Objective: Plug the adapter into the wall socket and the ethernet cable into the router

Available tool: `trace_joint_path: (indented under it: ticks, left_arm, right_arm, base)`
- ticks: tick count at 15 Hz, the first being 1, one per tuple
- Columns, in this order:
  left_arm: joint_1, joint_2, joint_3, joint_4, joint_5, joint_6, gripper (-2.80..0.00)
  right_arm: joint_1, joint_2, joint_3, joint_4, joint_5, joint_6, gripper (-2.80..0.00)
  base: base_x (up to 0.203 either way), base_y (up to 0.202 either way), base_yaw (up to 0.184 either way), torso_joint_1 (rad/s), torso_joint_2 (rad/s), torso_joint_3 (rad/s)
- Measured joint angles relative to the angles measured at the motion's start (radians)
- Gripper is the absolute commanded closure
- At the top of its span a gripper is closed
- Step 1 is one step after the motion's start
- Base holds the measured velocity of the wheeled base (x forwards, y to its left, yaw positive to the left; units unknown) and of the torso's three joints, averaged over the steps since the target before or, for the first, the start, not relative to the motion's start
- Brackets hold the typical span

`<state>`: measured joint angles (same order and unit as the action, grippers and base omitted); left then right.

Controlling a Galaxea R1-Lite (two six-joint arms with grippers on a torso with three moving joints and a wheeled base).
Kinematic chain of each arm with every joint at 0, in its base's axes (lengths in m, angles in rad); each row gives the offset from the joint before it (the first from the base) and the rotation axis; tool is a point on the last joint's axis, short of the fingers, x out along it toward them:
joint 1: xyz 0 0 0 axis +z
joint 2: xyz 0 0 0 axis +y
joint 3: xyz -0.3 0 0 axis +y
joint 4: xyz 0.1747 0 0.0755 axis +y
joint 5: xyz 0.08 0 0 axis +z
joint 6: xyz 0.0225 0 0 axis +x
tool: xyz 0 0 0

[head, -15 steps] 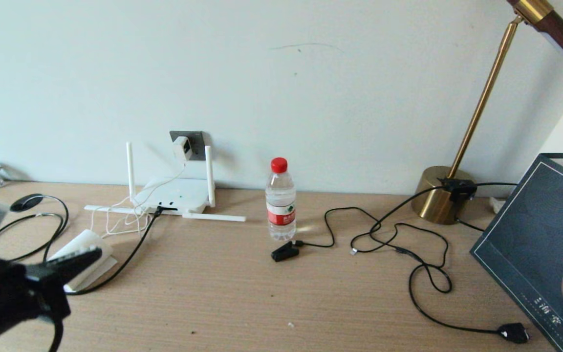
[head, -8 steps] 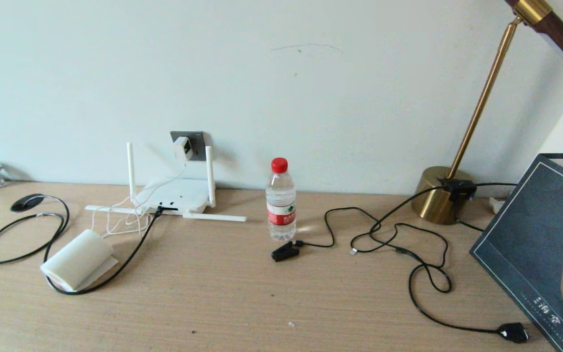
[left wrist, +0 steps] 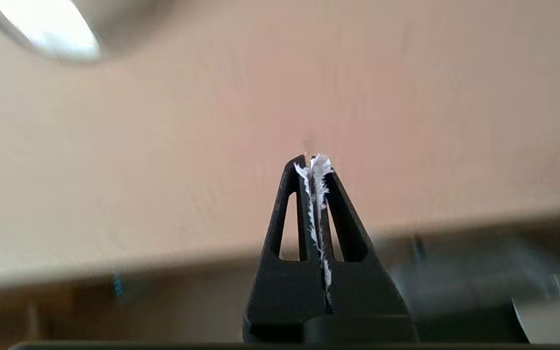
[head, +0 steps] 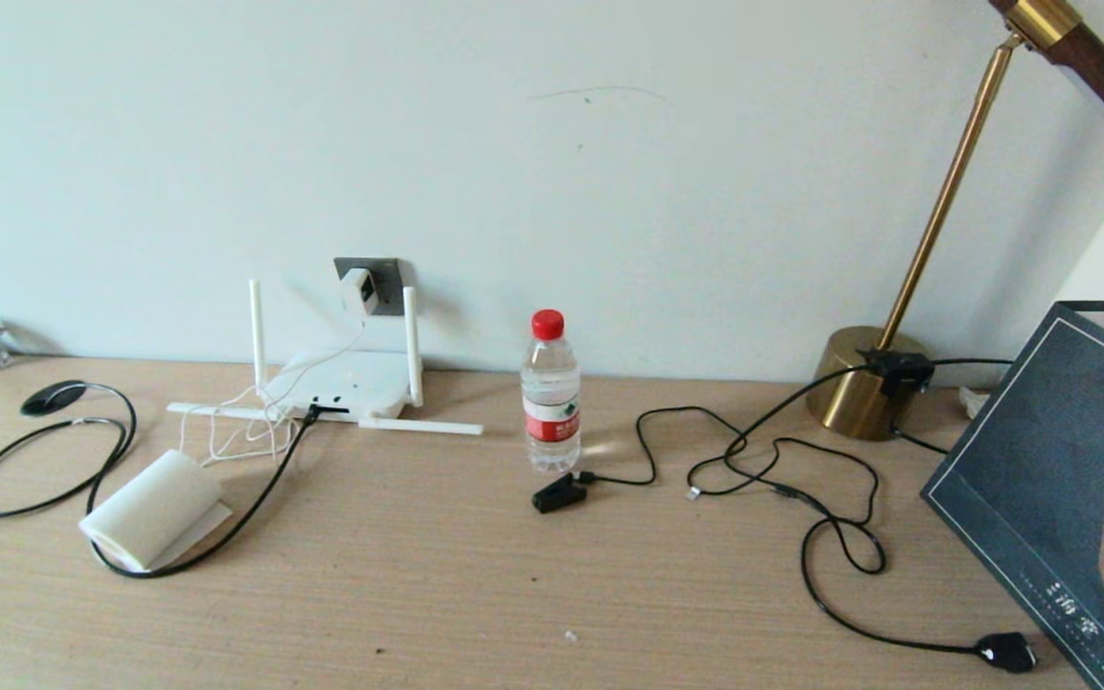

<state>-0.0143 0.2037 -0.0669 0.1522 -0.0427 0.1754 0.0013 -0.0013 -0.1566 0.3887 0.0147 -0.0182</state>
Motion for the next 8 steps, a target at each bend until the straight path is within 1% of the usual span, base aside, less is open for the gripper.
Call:
trace_joint_path:
  ticks: [2,3,5,6,7,8]
  left_arm:
    - [0.008,-0.111,0.022,-0.061,-0.014,0.015,0.0]
    - [0.012,-0.143,0.034,-0.093,-0.016,0.011,0.0]
    - [0.014,-0.179,0.044,-0.112,-0.011,-0.04,0.0]
    - [0.015,-0.189,0.047,-0.115,0.001,-0.08,0.0]
    - [0.015,-0.196,0.049,-0.121,0.028,-0.124,0.0]
    - [0.016,-0.2,0.056,-0.142,0.042,-0.156,0.0]
  right_arm:
    - [0.0,0.0,0.0,0.0,0.0,-0.001,0.0]
    - [0.0,0.0,0.0,0.0,0.0,-0.001,0.0]
    - [0.0,0.0,0.0,0.0,0.0,-0.001,0.0]
    - [0.0,0.0,0.0,0.0,0.001,-0.008,0.0]
    - [0.0,0.0,0.001,0.0,0.002,-0.016,0.0]
    - [0.0,0.0,0.001,0.0,0.002,-0.016,0.0]
  base:
    - [0.0,0.0,0.0,0.0,0.0,0.0]
    - [0.0,0.0,0.0,0.0,0.0,0.0]
    - [0.0,0.0,0.0,0.0,0.0,0.0]
    - [0.0,0.0,0.0,0.0,0.0,0.0]
    - [0.0,0.0,0.0,0.0,0.0,0.0]
    - [0.0,0.0,0.0,0.0,0.0,0.0]
